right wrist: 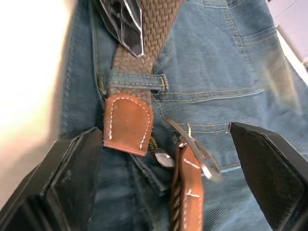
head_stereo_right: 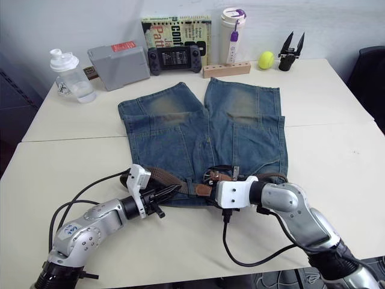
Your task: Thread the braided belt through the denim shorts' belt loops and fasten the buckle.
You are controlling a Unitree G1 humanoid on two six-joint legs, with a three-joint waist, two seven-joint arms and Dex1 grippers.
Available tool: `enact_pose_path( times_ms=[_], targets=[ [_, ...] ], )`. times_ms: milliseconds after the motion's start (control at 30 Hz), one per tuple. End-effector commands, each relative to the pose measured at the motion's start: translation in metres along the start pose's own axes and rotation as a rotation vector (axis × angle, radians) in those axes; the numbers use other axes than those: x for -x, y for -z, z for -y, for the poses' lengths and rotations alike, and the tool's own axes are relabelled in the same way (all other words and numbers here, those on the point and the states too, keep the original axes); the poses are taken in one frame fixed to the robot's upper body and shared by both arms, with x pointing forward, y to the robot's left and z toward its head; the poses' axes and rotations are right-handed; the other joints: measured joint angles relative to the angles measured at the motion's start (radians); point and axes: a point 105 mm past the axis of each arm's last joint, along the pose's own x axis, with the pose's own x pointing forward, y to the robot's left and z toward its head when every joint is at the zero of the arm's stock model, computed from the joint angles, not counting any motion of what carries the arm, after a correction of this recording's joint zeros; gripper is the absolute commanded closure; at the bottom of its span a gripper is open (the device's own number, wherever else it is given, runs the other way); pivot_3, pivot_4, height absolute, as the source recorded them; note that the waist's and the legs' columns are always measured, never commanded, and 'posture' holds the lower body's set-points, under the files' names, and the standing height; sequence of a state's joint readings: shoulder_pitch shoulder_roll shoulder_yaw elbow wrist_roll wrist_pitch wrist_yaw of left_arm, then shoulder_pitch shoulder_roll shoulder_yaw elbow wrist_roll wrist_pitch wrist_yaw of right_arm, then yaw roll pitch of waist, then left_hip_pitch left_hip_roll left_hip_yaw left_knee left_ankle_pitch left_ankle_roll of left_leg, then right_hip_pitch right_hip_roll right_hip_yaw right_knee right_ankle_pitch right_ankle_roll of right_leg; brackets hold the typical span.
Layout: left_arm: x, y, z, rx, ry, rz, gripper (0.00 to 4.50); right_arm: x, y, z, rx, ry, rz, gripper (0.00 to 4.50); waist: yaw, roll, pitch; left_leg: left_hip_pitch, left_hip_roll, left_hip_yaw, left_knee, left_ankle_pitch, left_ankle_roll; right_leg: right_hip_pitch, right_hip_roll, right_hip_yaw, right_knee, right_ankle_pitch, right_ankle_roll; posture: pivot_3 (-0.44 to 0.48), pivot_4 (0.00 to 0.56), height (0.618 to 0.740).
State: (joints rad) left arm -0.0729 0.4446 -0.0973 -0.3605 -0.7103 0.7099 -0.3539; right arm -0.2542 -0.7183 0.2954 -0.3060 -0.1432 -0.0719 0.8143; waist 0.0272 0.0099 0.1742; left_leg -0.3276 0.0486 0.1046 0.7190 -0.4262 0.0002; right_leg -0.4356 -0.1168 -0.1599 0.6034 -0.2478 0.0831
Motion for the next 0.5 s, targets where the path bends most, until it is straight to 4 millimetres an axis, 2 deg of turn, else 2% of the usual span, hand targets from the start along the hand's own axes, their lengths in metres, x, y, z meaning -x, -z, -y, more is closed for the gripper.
enact_pose_path(
  times_ms=[33,133,367,500],
  targets=[
    [0.0,0.028,-0.001,0.051,-0.012,-0.11,4.5,-0.002,-0.004,0.002,0.072,0.014,0.018,0.06,-0.001,0.0,0.0,0.001,0.0,0.0,0.0,0.0,0.0,0.002,0.0,0.0,-0.001,0.0,0.0,0.0,0.15,0.72],
    [0.0,0.027,-0.002,0.049,-0.016,-0.109,4.5,-0.004,-0.006,0.007,0.069,0.047,0.032,0.06,-0.002,0.0,0.0,0.007,0.001,0.0,-0.003,0.0,0.0,0.008,0.0,0.0,-0.003,0.0,0.0,0.0,0.15,0.72],
    [0.001,0.028,0.0,0.05,-0.01,-0.114,4.5,-0.004,-0.007,0.022,0.103,0.097,0.029,0.06,-0.002,0.0,0.0,0.007,0.001,0.0,-0.003,0.0,0.0,0.008,0.0,0.0,-0.003,0.0,0.0,0.0,0.15,0.72],
    [0.001,0.03,0.001,0.055,-0.004,-0.115,4.5,-0.002,-0.014,0.029,0.108,0.111,0.05,0.06,-0.003,0.0,0.0,0.007,0.001,-0.001,-0.003,0.0,0.0,0.008,0.0,0.0,-0.003,0.0,0.0,0.0,0.15,0.72]
  ],
)
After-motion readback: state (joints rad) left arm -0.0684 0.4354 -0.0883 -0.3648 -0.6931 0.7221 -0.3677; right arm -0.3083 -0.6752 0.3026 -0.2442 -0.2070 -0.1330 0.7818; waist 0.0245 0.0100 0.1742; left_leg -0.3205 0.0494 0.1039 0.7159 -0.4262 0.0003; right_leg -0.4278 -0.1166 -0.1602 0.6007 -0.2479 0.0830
